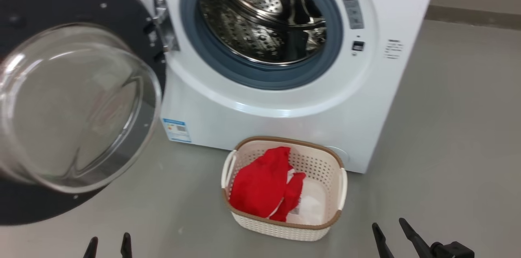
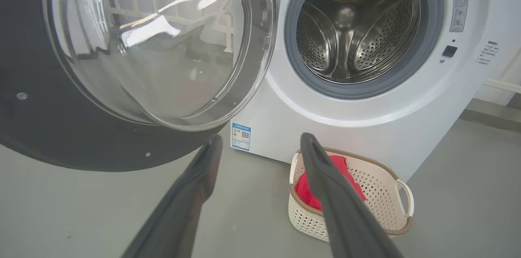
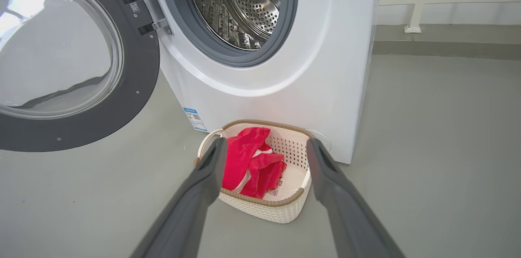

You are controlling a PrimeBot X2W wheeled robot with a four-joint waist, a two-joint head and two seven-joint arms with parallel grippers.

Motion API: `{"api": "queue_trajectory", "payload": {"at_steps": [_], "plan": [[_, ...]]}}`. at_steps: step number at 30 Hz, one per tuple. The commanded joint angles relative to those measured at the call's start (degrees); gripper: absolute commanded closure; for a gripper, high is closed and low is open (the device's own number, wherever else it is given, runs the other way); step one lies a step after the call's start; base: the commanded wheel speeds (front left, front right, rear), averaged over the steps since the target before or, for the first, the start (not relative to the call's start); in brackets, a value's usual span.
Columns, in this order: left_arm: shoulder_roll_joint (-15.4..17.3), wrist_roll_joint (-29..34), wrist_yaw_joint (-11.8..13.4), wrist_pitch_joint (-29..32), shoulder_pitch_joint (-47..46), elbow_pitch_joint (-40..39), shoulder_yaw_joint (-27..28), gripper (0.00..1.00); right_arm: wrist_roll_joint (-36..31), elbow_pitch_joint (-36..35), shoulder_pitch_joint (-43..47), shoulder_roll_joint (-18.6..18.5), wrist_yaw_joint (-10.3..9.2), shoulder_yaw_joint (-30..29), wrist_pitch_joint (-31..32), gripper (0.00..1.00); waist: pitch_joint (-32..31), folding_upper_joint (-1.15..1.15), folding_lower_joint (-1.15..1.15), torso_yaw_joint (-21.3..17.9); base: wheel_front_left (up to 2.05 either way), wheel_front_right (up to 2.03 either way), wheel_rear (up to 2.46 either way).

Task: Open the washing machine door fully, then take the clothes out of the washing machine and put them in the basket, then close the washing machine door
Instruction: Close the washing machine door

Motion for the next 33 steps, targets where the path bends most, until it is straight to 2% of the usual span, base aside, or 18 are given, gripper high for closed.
{"api": "queue_trajectory", "payload": {"at_steps": [1,7,12,24,31,32,33], "plan": [[0.33,-0.64,0.86,-0.3,-0.47,-1.36,1.74,0.0,-0.33,-0.9,-2.81,-1.03,0.28,1.8,-0.37,0.0,-1.22,0.0,0.0,5.04,0.0,0.0,0.0],[0.33,-0.69,1.85,-0.3,0.46,-1.71,1.35,0.0,0.24,-0.3,-3.06,-1.09,0.28,2.89,-0.37,0.0,-2.22,0.0,0.0,11.07,0.0,0.0,0.0],[0.33,-2.53,3.39,-0.3,1.24,-3.36,2.07,0.0,0.34,0.55,-5.76,-1.45,0.28,5.41,-0.37,0.0,-0.73,0.0,0.0,13.16,0.0,0.0,0.0],[0.33,-6.12,6.23,-0.3,3.07,-6.94,2.45,0.0,1.82,3.73,-11.29,-2.56,0.28,10.49,-0.37,0.0,0.47,0.0,0.0,14.25,0.0,0.0,0.0],[0.32,-6.32,5.94,-0.31,2.96,-7.43,2.28,0.0,2.56,4.08,-11.54,-2.72,0.28,10.82,-0.37,0.0,0.1,0.0,0.0,13.92,0.0,0.0,0.0],[0.32,-6.31,5.56,-0.31,2.77,-7.55,2.34,0.68,2.6,4.03,-11.35,-2.67,0.28,10.64,-0.37,0.0,0.01,0.0,0.0,13.84,0.0,0.0,0.0],[0.32,-6.32,5.19,-0.31,2.53,-7.77,2.55,1.0,2.61,3.96,-11.1,-2.59,0.28,10.46,-0.37,0.0,-0.09,0.0,0.0,13.75,0.0,0.0,0.0]]}}
